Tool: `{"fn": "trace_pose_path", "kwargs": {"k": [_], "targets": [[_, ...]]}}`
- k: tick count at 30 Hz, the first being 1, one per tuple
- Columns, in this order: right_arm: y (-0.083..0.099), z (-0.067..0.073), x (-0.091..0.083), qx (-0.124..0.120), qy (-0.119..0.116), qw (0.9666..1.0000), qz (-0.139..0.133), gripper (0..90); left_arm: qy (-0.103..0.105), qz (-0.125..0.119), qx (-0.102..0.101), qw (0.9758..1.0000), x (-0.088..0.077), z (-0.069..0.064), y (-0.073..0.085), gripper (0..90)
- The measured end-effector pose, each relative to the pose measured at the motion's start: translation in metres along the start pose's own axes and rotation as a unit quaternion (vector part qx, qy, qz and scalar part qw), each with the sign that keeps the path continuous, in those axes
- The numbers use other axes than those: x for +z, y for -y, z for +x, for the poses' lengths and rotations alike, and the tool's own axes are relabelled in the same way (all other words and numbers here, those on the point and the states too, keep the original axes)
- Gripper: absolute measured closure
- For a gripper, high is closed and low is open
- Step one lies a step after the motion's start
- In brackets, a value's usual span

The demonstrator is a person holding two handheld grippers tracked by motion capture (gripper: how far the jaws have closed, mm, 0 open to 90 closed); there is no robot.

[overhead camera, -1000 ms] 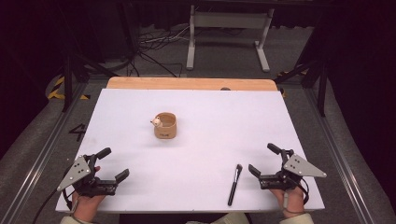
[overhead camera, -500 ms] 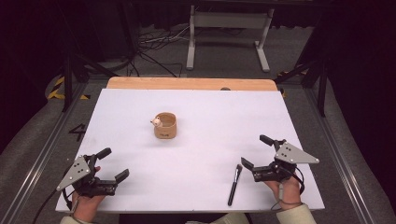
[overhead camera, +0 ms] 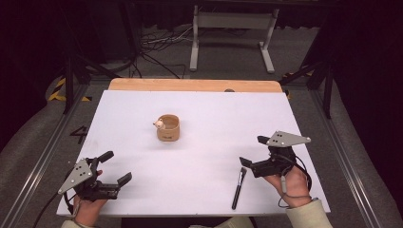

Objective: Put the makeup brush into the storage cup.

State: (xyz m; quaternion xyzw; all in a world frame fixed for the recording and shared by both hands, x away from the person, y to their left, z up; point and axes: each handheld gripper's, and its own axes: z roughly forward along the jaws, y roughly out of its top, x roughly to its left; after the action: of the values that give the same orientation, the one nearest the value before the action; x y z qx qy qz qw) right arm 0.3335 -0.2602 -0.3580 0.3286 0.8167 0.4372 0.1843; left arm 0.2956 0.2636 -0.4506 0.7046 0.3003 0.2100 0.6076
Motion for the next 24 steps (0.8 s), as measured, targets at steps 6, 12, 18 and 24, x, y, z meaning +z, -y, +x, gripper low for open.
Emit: {"fn": "trace_pose_path", "kwargs": {"k": [6, 12, 18, 24], "targets": [[-0.007, -0.001, 0.007, 0.005, 0.001, 0.9982, 0.06, 3.4, 0.001, 0.003, 0.003, 1.0, 0.0, 0.0, 0.0, 0.0], [-0.013, -0.001, 0.01, 0.006, 0.008, 0.9953, 0.097, 3.3, -0.002, 0.003, 0.0, 1.0, 0.001, 0.0, 0.0, 0.0], [-0.016, -0.001, 0.016, 0.014, 0.02, 0.9891, 0.145, 3.2, -0.001, 0.005, 0.001, 1.0, 0.001, 0.0, 0.0, 0.0], [-0.016, -0.003, 0.021, 0.03, 0.018, 0.9829, 0.181, 4.6, -0.001, 0.007, -0.002, 1.0, 0.002, 0.0, 0.0, 0.0]]}}
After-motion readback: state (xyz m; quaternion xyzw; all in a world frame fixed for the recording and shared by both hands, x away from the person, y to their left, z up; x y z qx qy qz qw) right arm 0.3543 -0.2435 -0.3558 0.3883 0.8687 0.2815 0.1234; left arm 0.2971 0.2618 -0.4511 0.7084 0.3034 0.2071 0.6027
